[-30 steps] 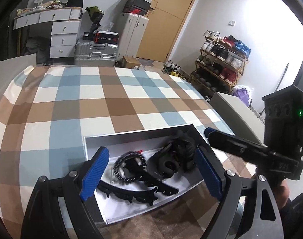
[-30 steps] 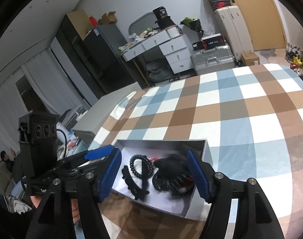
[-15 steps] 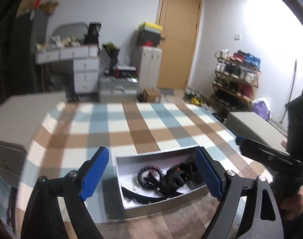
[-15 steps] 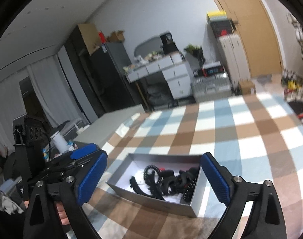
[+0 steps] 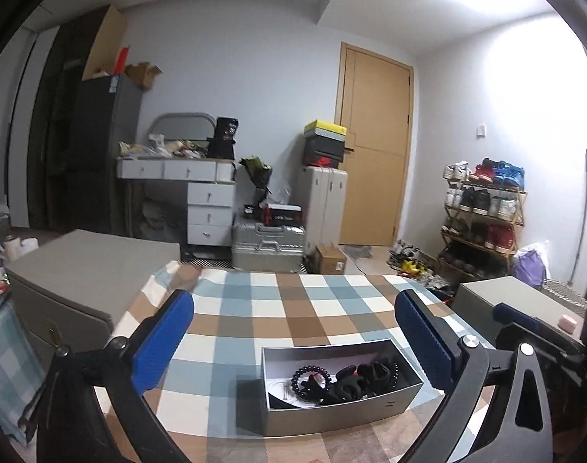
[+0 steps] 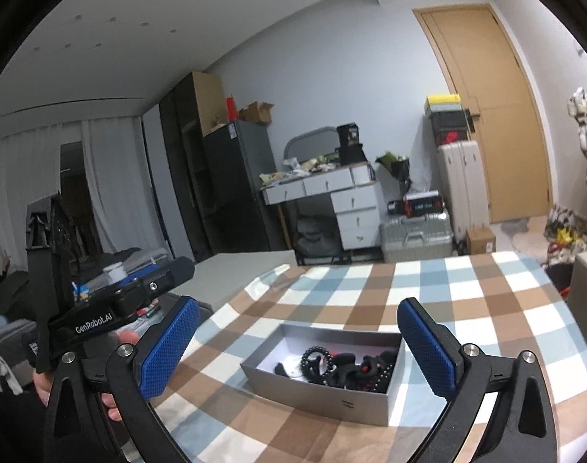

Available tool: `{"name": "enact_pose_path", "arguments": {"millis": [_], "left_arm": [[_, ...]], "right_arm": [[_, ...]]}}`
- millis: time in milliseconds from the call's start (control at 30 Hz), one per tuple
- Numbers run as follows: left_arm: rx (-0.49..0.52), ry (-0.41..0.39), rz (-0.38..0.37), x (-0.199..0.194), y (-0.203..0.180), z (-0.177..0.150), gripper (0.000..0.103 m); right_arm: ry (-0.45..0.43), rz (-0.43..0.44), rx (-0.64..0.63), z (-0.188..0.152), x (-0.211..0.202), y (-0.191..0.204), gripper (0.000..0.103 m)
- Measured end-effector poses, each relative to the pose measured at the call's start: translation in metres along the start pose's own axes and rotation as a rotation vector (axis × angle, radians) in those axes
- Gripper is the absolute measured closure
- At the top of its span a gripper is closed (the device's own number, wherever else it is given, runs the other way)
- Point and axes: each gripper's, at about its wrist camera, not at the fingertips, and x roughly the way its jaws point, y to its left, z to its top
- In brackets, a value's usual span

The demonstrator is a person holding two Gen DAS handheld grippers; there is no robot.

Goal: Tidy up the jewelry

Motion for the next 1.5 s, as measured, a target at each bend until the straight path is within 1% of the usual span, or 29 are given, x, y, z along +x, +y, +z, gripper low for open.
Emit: {"name": "enact_pose_path", "arguments": {"millis": [133, 167, 233, 267, 333, 400, 467, 600, 733, 833, 1000, 1067, 1167, 1233, 1333, 1500], "left_arm": [[-0.014, -0.020, 0.006, -0.005, 0.000, -0.007, 0.001], [-0.020, -0.025, 0.014, -0.006, 0.000, -0.010, 0.001], [-0.026, -0.037, 0.052, -0.005, 0.001, -0.017, 0.001], [-0.021, -0.039, 0.069, -0.005, 0.002, -0.020, 0.001], [0.022, -0.042, 0.119, -0.003, -0.003, -0.026, 0.001], [0.048, -0.050, 0.140, -0.002, -0.005, -0.028, 0.001], [0.041, -0.052, 0.150, -0.001, -0.005, -0.028, 0.001], [0.069, -0.027, 0.183, 0.005, -0.003, -0.036, 0.001], [0.074, 0.007, 0.188, 0.002, 0.000, -0.051, 0.001], [0.067, 0.026, 0.186, 0.002, -0.001, -0.057, 0.001], [0.062, 0.039, 0.180, 0.007, 0.003, -0.060, 0.001], [0.053, 0.081, 0.184, 0.012, 0.005, -0.060, 0.001], [0.062, 0.075, 0.185, 0.007, -0.001, -0.060, 0.001], [0.074, 0.079, 0.163, 0.007, -0.006, -0.061, 0.001], [0.073, 0.079, 0.161, 0.005, -0.007, -0.059, 0.001], [0.072, 0.082, 0.161, 0.003, -0.005, -0.059, 0.001]], "right_arm": [[-0.050, -0.035, -0.063, -0.005, -0.009, 0.008, 0.000], [-0.066, -0.048, -0.088, -0.007, -0.011, 0.010, 0.000], [-0.083, -0.076, -0.123, -0.011, -0.013, 0.013, 0.000], [-0.085, -0.088, -0.136, -0.013, -0.013, 0.013, 0.000], [-0.087, -0.108, -0.161, -0.018, -0.012, 0.013, 0.000], [-0.073, -0.135, -0.187, -0.023, -0.010, 0.012, 0.000], [-0.064, -0.169, -0.197, -0.028, -0.008, 0.009, 0.000], [-0.028, -0.188, -0.191, -0.039, 0.000, 0.001, 0.000], [0.019, -0.219, -0.202, -0.051, 0.005, -0.001, 0.000], [0.025, -0.247, -0.226, -0.058, 0.007, 0.002, 0.000], [0.046, -0.242, -0.203, -0.059, 0.008, -0.002, 0.000], [0.079, -0.240, -0.184, -0.060, 0.014, -0.007, 0.000], [0.096, -0.244, -0.153, -0.060, 0.015, -0.014, 0.000], [0.089, -0.242, -0.159, -0.060, 0.012, -0.013, 0.000], [0.096, -0.229, -0.183, -0.061, 0.014, -0.008, 0.000], [0.094, -0.221, -0.169, -0.060, 0.014, -0.011, 0.000]]}}
